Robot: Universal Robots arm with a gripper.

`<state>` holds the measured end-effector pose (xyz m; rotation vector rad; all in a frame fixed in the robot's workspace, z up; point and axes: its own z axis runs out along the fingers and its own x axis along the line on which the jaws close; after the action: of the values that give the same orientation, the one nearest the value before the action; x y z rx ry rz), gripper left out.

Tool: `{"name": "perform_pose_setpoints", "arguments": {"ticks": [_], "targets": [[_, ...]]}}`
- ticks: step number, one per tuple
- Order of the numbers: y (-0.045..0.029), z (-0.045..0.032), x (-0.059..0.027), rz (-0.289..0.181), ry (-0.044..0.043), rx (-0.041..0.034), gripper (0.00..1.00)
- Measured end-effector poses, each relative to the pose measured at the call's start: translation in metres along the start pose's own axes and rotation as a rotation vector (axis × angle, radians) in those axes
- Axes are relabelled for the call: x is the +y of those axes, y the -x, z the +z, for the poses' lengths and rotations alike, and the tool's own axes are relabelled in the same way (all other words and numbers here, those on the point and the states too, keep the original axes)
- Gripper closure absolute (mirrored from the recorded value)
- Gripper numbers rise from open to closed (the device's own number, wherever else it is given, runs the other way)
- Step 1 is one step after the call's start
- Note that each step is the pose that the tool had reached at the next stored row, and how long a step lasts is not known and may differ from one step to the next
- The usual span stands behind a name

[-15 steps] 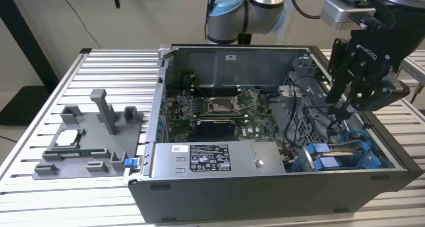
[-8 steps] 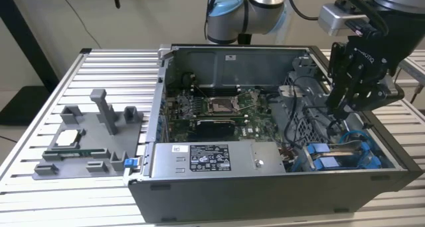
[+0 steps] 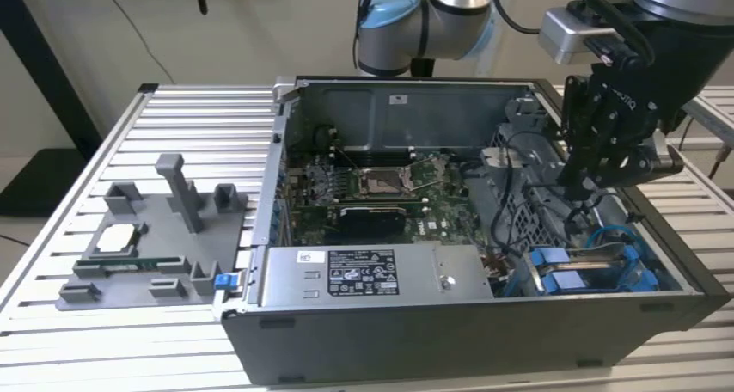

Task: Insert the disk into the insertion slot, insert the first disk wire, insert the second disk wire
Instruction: 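Insert the first disk wire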

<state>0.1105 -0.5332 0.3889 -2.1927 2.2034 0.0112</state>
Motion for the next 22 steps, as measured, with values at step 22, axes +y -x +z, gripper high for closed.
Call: {"name": "perform_pose_setpoints", "arguments": {"ticks": [22], "targets": [[0.0001, -0.0009, -0.0014, -0.049, -0.0183, -0.0287, 0.0]]}}
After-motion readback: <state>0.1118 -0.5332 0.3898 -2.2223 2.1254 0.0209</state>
